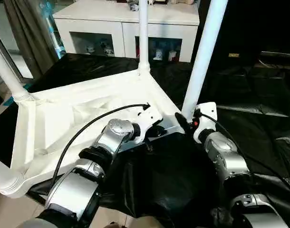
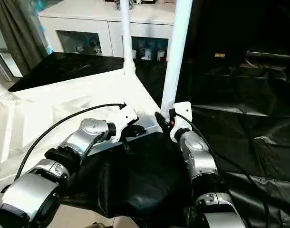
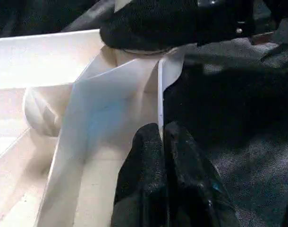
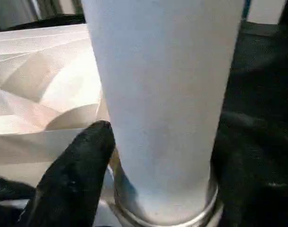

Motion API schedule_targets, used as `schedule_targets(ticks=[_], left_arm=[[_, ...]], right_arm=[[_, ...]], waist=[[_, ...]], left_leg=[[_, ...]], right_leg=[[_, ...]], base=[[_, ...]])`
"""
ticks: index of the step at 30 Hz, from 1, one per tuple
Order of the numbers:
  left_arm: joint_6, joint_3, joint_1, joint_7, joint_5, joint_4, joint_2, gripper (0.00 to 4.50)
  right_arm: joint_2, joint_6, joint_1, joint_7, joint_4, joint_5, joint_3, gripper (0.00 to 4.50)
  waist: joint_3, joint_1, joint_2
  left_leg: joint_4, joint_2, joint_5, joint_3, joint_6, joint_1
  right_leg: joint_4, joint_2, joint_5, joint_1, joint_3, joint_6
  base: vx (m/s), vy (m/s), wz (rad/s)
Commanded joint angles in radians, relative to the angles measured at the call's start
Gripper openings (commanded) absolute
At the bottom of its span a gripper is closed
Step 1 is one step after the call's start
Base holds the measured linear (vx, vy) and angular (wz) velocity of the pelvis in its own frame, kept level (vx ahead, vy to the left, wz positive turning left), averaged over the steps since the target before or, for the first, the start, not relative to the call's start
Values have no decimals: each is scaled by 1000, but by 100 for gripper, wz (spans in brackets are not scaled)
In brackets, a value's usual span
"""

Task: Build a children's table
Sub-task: Rotate leg to tighten

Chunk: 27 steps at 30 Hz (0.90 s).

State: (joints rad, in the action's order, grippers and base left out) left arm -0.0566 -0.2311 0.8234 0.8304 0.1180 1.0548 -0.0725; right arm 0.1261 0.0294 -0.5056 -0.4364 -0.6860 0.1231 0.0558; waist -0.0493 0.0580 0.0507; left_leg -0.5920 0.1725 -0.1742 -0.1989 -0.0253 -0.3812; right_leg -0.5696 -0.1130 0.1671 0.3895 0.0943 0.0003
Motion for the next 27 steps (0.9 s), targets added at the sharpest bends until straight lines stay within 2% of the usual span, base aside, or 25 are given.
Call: schedule_targets(ticks=[1, 3, 5, 6, 8, 10, 12, 14, 15, 17, 21, 23, 25, 27], left_arm=[[-44, -8, 32, 56, -20, -26, 29, 0], [-63, -11, 18, 121, -33, -39, 8, 0], [-66, -12, 10, 157, -40, -47, -4, 0], [-67, -13, 8, 165, -41, -49, -7, 0], [-82, -19, -12, 258, -56, -73, -42, 0], [-92, -19, -26, 324, -68, -88, -67, 0], [-73, -20, -41, 421, -91, -117, -98, 0], [-63, -20, -46, 463, -98, -128, -112, 0], [-55, -22, -50, 489, -103, -136, -122, 0], [-42, -24, -55, 523, -109, -147, -135, 0], [7, -36, -74, 605, -129, -191, -168, 0], [12, -35, -79, 619, -129, -197, -174, 0], [13, -34, -81, 625, -127, -200, -176, 0], [21, -33, -87, 634, -127, -213, -179, 0]], right_arm=[[-38, 6, 18, -209, 44, 18, -130, 360], [8, 4, 35, -301, 76, 37, -140, 360], [35, 9, 45, -354, 96, 53, -144, 360], [40, 12, 46, -365, 101, 57, -143, 360], [105, 56, 68, -498, 160, 110, -140, 360], [156, 90, 85, -597, 203, 140, -143, 360], [210, 123, 99, -695, 234, 151, -149, 360], [231, 136, 104, -727, 243, 156, -150, 360], [245, 142, 108, -746, 247, 160, -152, 360], [262, 151, 113, -770, 254, 165, -154, 360], [298, 180, 129, -818, 285, 182, -165, 360], [304, 197, 132, -836, 296, 187, -167, 328], [307, 207, 134, -847, 303, 189, -168, 327], [314, 226, 138, -868, 315, 194, -173, 291]], waist=[[55, -2, -16], [58, 3, -16], [63, 7, -13], [63, 8, -15], [67, 16, -16], [71, 26, -16], [80, 37, -17], [80, 44, -14], [80, 49, -18], [80, 55, -15], [71, 60, -14], [67, 59, -15], [67, 59, -16], [68, 60, -18]], left_leg=[[91, 55, -460, 39, 6, 27], [91, 58, -414, 38, 23, 20], [88, 62, -353, 32, 37, 18], [88, 61, -344, 31, 42, 17], [80, 60, -305, 26, 64, 13], [72, 64, -235, 22, 114, 9], [63, 64, -166, 21, 134, 8], [60, 66, -122, 19, 156, 11], [59, 66, -118, 19, 157, 10], [60, 68, -129, 19, 152, 12], [72, 72, -218, 20, 99, 19], [77, 72, -257, 22, 66, 21], [78, 72, -265, 22, 54, 20], [78, 71, -270, 21, 49, 22]], right_leg=[[93, -61, 480, -23, -40, -148], [86, -63, 425, -30, -44, -161], [70, -60, 309, -30, -47, -206], [70, -59, 294, -33, -46, -214], [60, -59, 243, -39, -45, -234], [47, -57, 151, -41, -45, -258], [32, -59, 70, -44, -44, -280], [26, -56, 10, -37, -43, -302], [24, -57, 14, -38, -42, -305], [26, -57, 37, -37, -42, -303], [39, -57, 167, -32, -45, -278], [46, -57, 222, -31, -47, -264], [48, -59, 242, -32, -48, -254], [50, -60, 249, -31, -49, -250]], base=[[0, 0, 0], [0, 0, 0], [0, 0, 0], [0, 0, 0], [25, -8, 1], [55, -19, 2], [55, -20, 0], [0, 0, 0], [0, 0, 0], [0, 0, 0], [0, 0, 0], [0, 0, 0], [0, 0, 0], [0, 0, 0]])
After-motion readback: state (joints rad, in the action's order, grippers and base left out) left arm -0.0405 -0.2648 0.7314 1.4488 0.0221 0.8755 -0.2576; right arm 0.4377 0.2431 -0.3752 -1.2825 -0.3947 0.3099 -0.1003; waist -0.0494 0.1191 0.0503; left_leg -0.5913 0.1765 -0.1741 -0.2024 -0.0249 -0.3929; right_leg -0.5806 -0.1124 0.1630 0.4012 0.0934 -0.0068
